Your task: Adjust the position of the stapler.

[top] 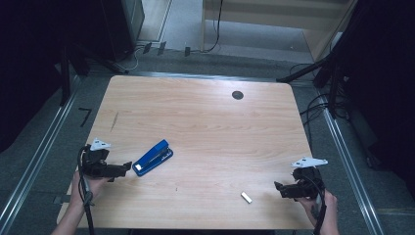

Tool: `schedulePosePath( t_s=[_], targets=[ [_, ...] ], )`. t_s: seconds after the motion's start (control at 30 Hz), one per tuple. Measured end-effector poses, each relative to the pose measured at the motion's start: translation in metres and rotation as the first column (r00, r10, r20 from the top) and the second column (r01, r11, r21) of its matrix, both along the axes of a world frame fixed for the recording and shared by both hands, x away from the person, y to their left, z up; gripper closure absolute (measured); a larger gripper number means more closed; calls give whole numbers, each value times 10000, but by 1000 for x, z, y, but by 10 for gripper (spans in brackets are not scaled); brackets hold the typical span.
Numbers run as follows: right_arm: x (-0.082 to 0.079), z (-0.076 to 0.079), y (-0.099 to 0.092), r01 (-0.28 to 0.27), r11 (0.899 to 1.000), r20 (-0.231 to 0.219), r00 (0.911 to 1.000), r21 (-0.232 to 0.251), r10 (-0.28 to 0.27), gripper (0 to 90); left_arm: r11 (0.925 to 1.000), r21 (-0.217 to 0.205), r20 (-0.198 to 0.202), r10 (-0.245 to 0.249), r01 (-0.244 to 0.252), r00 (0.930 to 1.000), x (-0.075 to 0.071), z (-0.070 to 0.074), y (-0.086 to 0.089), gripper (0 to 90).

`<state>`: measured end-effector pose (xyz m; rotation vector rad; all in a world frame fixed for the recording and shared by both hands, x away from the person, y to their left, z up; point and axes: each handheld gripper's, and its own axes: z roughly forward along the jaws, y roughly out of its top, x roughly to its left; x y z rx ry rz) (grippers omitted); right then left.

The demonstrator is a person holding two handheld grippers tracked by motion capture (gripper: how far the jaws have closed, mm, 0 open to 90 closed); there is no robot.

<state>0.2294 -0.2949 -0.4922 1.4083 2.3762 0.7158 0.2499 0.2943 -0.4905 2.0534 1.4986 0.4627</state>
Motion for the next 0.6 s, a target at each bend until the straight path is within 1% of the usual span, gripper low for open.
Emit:
schedulePosePath(
  t_s=[0.13,0.17,0.23,0.3,0.37,0.4,0.43,0.47,0.57,0.6],
  targets=[
    [0,0,1,-159,9998,23,9999,111,159,78,10000,-28,33,-81,81,10000,0,0,-2,0],
    [0,0,1,-222,9997,23,9998,81,222,78,9999,-78,89,-100,101,9999,0,1,-3,0],
    [-1,0,2,-337,9994,10,9994,24,337,78,9999,-30,101,-123,124,9999,0,2,-3,0],
    [-2,0,1,-445,9990,41,9990,-7,445,78,9996,-117,177,-242,245,9995,2,3,-7,0],
    [-2,0,1,-409,9992,57,9991,-11,409,78,9996,-87,202,-249,250,9995,3,3,-8,0],
    [-2,0,1,-427,9991,59,9991,17,427,78,9993,-105,212,-355,357,9991,5,4,-10,0],
    [-3,0,0,-331,9994,-106,9994,46,331,65,9990,-126,253,-431,434,9988,6,4,-11,0],
    [-3,-1,0,-245,9997,-280,9993,38,246,31,9983,-197,285,-540,546,9981,7,5,-15,0],
    [-3,-2,0,-288,9996,-414,9987,65,291,30,9975,-173,297,-675,680,9973,8,4,-19,0],
    [-4,-2,0,-282,9995,-506,9983,117,288,29,9952,-298,176,-923,928,9956,9,3,-23,0]
  ],
)
